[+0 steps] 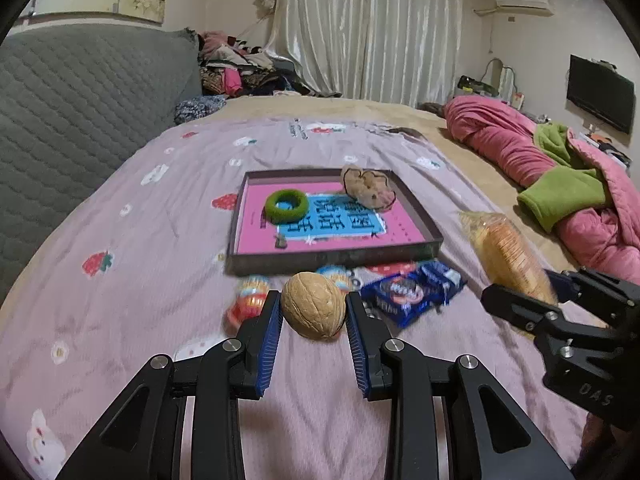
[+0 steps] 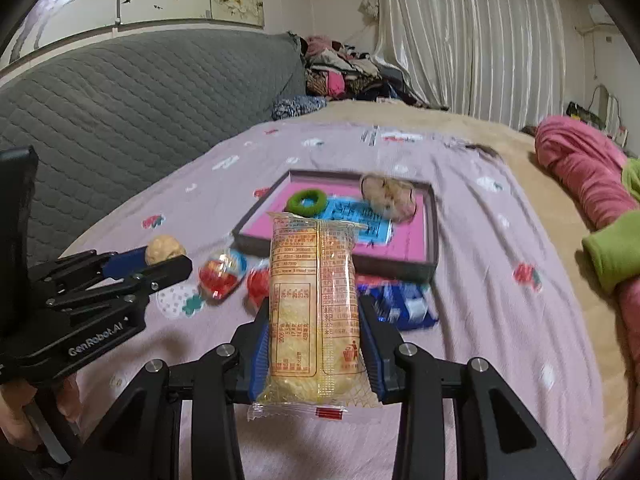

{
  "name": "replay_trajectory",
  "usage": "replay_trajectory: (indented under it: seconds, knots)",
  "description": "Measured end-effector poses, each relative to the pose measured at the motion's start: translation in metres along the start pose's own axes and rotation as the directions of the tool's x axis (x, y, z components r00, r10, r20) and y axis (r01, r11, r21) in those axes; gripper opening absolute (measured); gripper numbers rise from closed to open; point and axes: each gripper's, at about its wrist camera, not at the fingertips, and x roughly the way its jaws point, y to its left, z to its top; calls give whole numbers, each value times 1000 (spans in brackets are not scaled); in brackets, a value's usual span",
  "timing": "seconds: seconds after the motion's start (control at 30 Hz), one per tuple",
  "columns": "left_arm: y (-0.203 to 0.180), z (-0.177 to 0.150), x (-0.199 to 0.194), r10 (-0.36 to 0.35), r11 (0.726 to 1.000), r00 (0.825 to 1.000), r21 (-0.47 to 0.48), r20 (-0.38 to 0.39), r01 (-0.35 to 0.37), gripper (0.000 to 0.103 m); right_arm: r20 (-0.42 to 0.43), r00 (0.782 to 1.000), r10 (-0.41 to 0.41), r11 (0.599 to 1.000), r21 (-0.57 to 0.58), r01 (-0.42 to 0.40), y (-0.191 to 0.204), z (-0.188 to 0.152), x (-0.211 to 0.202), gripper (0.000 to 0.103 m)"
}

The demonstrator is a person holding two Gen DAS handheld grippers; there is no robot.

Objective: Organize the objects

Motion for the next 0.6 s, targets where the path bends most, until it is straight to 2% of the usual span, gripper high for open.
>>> replay_trajectory:
  seconds: [0.4, 0.6]
  knots:
    - [1, 55, 41, 5, 1000, 1000, 10, 26, -5, 33, 86, 996, -15, 1000, -18, 17, -22, 62, 9, 40]
    - [6, 72, 68, 14, 1000, 999, -1, 29, -14, 33, 100, 995, -29, 999, 36, 25, -47, 76, 24, 40]
